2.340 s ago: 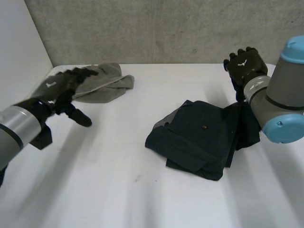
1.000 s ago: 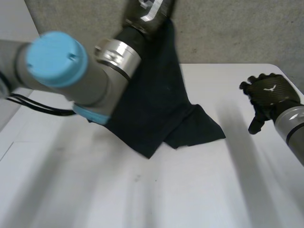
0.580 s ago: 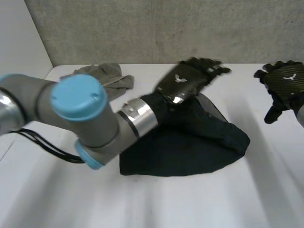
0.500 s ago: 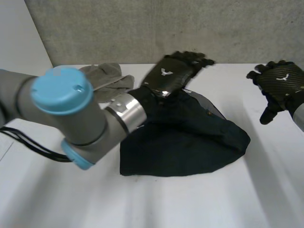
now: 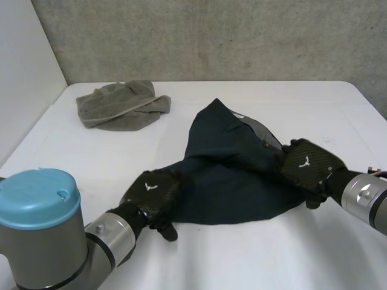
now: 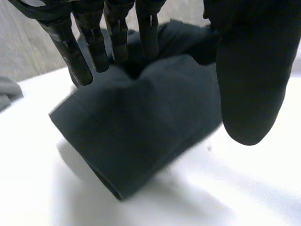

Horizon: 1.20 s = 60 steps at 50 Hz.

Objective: Fold the laundry.

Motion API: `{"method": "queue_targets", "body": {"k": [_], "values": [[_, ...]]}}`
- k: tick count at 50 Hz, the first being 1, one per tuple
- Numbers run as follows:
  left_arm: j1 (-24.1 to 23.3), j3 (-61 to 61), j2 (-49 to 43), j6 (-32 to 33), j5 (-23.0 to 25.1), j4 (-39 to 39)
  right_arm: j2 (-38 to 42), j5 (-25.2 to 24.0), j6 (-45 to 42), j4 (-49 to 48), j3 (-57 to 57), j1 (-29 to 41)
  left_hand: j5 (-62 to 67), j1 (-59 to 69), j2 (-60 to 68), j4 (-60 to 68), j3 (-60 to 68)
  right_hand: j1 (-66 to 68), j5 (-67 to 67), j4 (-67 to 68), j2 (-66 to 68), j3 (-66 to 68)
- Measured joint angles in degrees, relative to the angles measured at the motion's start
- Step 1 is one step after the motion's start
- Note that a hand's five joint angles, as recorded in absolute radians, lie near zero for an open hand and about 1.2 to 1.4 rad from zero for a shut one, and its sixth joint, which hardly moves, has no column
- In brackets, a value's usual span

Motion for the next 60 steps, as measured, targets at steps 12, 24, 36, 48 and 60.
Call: {"method": "queue_targets", "body": {"k": [12, 24, 36, 48, 60], "values": [[1.3, 4.9, -9.3, 6.8, -0.7, 1.8, 9.2, -0.5, -2.3, 0.6, -4.2, -0.5, 0.0, 0.0, 0.1, 0.1, 0.0, -8.0, -8.2, -9.6, -9.6, -10.9], [2.0, 13.4, -16.8, 15.8, -5.1, 4.9, 16.0, 0.7, -2.6, 0.0, -11.2, -0.6, 0.0, 0.0, 0.1, 0.2, 0.0, -8.4, -8.2, -9.6, -9.6, -10.9], [1.2, 20.4, -22.5, 17.1, -5.8, 4.7, 20.5, 1.8, -2.2, -4.4, -15.7, -0.4, 18.8, 20.2, 19.5, 19.4, 19.4, -6.9, -7.0, -8.6, -7.6, -8.1], [1.3, 24.4, -22.2, 16.9, -5.9, 4.7, 23.4, 7.4, 6.3, -11.4, -20.8, 0.1, 47.0, 44.9, 48.9, 48.9, 48.2, 34.9, 44.0, 44.9, 44.5, 42.1], [1.6, 26.2, -3.9, 16.4, -6.6, 3.7, 5.1, 11.5, 24.1, 0.9, -29.0, 0.4, 47.0, 44.9, 49.0, 48.9, 48.2, 36.6, 44.0, 44.9, 44.5, 42.2]]}}
